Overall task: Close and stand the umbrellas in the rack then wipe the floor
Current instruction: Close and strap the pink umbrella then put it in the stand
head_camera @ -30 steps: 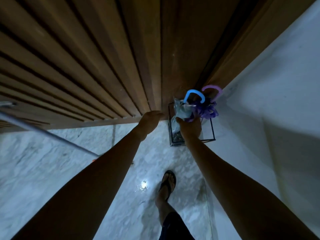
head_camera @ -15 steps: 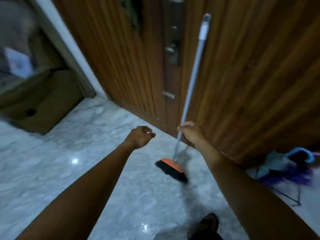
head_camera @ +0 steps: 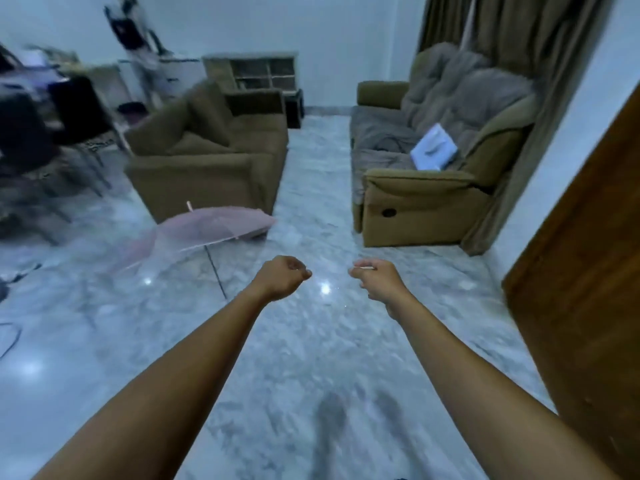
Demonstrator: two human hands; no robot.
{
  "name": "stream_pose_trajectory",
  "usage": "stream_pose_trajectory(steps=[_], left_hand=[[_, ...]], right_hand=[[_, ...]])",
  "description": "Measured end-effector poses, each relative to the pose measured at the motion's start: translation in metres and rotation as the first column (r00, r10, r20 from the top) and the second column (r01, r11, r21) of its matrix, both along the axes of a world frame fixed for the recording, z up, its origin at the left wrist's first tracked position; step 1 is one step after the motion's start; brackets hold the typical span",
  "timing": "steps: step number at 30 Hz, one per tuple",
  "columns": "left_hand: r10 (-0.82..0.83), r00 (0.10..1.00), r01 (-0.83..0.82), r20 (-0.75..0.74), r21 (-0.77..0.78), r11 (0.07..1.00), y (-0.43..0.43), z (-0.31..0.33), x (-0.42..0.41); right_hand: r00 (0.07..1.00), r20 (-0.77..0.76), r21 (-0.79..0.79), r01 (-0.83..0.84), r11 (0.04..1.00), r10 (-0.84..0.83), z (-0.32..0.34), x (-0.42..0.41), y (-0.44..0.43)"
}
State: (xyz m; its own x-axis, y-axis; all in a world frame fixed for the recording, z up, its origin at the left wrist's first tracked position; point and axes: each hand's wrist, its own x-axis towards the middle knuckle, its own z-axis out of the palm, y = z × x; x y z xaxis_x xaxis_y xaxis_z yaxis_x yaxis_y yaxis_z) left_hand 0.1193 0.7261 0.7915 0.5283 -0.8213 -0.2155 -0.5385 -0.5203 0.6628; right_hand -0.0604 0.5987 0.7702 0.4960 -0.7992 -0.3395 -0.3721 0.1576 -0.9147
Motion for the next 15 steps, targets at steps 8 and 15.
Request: stream_pose_trajectory(steps=[8,15], left_hand=[[0.26,0.966,-0.259,-0.014,0.04,0.965,-0.019,-0.036,0.171],[0.453,0.886,-0.441,-0.097,0.125,0.889,-0.068,-0.06,0.28]], right_hand=[[0.939,-0.038,0.024,-0.341,0.94,0.341,-0.033,0.214,-0.052],[0.841,-0.122,0.108,-0.517,0.849,0.528,-0.058,0.353,-0.129]])
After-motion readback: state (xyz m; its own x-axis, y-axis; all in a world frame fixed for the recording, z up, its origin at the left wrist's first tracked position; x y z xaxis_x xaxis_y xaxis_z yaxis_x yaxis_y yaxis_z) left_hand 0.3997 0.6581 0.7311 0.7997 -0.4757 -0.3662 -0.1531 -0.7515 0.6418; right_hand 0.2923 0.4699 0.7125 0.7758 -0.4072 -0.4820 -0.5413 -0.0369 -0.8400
